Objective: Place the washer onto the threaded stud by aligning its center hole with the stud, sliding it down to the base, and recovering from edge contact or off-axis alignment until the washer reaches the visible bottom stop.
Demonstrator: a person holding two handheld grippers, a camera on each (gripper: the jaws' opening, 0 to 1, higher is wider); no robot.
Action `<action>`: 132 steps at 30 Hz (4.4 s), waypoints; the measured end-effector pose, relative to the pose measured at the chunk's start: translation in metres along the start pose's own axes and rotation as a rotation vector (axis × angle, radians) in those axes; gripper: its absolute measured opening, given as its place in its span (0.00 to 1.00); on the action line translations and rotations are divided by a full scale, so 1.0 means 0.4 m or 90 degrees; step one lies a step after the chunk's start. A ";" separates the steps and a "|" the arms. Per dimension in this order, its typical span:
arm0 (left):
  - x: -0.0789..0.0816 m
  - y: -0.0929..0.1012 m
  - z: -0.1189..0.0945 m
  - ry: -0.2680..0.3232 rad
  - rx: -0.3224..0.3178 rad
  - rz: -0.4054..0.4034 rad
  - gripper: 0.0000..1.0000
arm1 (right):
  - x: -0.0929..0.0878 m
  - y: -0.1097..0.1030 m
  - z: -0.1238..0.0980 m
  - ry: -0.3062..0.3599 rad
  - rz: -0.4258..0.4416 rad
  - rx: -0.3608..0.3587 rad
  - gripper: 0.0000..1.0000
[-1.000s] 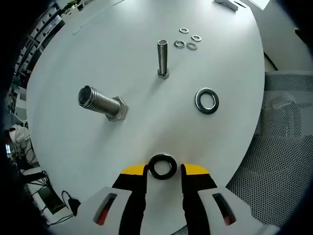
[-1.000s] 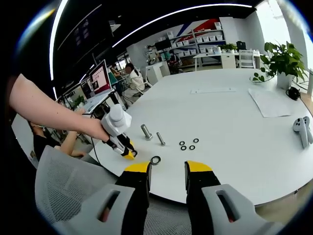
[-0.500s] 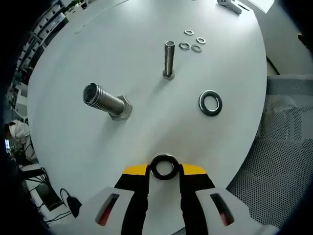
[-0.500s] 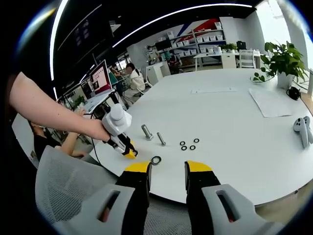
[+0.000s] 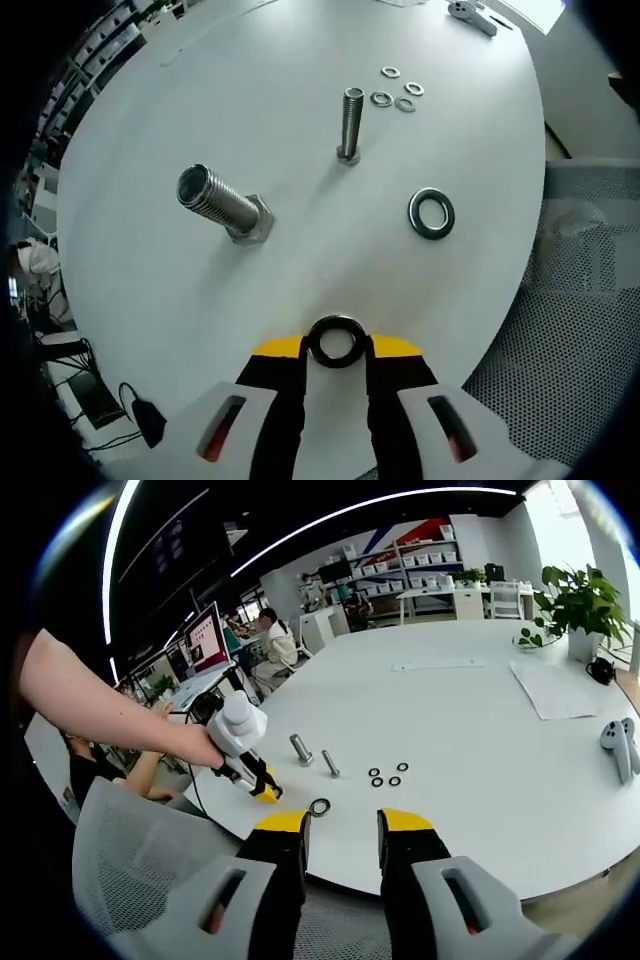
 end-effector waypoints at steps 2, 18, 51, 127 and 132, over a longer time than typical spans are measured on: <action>-0.002 0.003 0.001 0.008 0.001 -0.001 0.20 | 0.001 0.000 0.000 0.001 0.001 0.000 0.30; -0.008 -0.016 -0.001 0.019 0.008 0.006 0.19 | -0.001 -0.002 0.002 -0.004 0.000 0.006 0.30; 0.153 -0.118 -0.141 0.126 0.033 0.029 0.19 | 0.001 0.000 0.002 -0.001 0.001 0.007 0.29; 0.191 -0.141 0.029 0.021 0.019 0.073 0.19 | -0.003 0.011 -0.005 -0.005 0.005 -0.002 0.29; 0.176 -0.125 0.016 0.014 0.021 0.078 0.19 | -0.001 0.010 -0.007 -0.005 0.004 -0.001 0.29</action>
Point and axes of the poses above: the point that each gripper's makers call its tool centre point, and the gripper's own axes: z roughly forward along the fingers, y roughly to its right, x roughly out of its top, the point moved 2 cm from there along -z, roughly backward along the fingers, and after that the axes turned 12 degrees about x, right-handed, at the moved point
